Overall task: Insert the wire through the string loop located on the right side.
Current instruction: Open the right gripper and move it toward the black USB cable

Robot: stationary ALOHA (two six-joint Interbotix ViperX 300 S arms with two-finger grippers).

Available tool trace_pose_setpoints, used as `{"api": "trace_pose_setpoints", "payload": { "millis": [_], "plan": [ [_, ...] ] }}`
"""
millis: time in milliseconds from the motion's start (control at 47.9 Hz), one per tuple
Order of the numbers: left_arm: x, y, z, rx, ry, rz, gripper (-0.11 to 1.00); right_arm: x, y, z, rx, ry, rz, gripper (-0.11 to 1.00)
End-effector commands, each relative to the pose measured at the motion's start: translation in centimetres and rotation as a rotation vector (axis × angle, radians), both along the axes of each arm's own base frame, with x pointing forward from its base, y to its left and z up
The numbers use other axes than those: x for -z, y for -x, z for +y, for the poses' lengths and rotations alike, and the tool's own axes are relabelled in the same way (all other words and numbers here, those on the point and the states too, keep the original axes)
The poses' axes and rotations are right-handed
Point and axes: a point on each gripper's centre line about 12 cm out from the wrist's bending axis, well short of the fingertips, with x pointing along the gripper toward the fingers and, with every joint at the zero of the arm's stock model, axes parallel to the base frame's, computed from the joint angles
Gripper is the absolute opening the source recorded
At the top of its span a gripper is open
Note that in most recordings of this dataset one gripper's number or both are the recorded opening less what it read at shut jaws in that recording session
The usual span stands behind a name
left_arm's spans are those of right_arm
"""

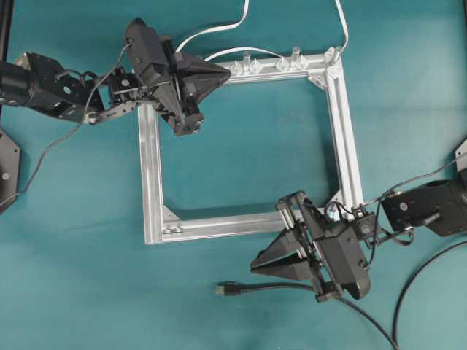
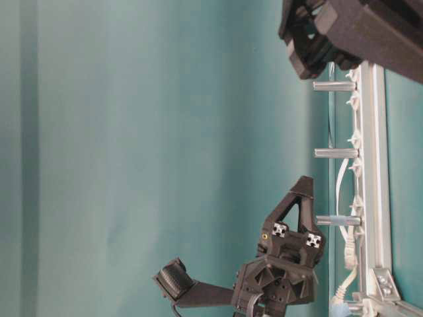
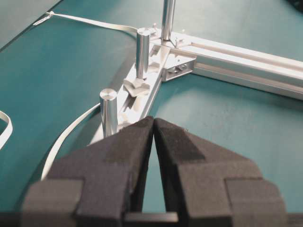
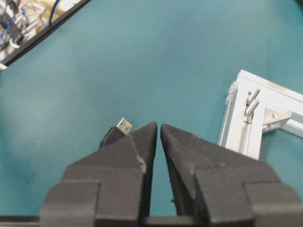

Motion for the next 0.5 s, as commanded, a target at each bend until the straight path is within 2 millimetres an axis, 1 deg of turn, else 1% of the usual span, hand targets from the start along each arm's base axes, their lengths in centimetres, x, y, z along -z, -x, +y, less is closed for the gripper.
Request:
{"api": "trace_pose_setpoints", "payload": {
  "millis": [0, 21, 42, 84, 104, 146, 188, 418, 480],
  "plan": [
    [-2.0, -0.8, -1.3, 0.067, -0.032, -0.035, 0.15, -0.9, -0.3, 0.2, 0.000, -0.024, -0.026, 0.24],
    [-2.0, -0.8, -1.3, 0.068, -0.029, -0.031, 0.15, -0.9, -0.3, 0.3, -0.001, -0.023, -0.023, 0.24],
    [-2.0, -0.8, -1.5, 0.072, -0.026, -0.022, 0.14, -0.8, -0.2, 0.3, -0.001, -0.022, -0.020, 0.22],
    [-2.0, -0.7, -1.6, 0.075, -0.018, -0.005, 0.04, -0.7, -0.1, 0.3, -0.001, -0.019, -0.013, 0.13],
    [-2.0, -0.7, -1.7, 0.078, -0.015, 0.003, 0.01, -0.6, -0.1, 0.3, -0.002, -0.017, -0.010, 0.09],
    [-2.0, -0.7, -1.9, 0.083, -0.009, 0.019, 0.00, -0.5, 0.0, 0.2, 0.000, -0.017, -0.005, 0.03],
    [-2.0, -0.7, -2.1, 0.090, -0.007, 0.026, 0.00, -0.5, 0.0, 0.3, -0.003, -0.015, -0.003, 0.01],
    [-3.1, -0.8, -3.2, 0.117, -0.010, 0.017, 0.00, -0.7, -0.1, 1.1, -0.010, -0.024, 0.004, 0.02],
    [-3.4, -0.7, -3.4, 0.122, -0.012, 0.010, 0.00, -0.9, -0.3, 1.2, 0.006, -0.039, 0.010, 0.10]
  ]
}}
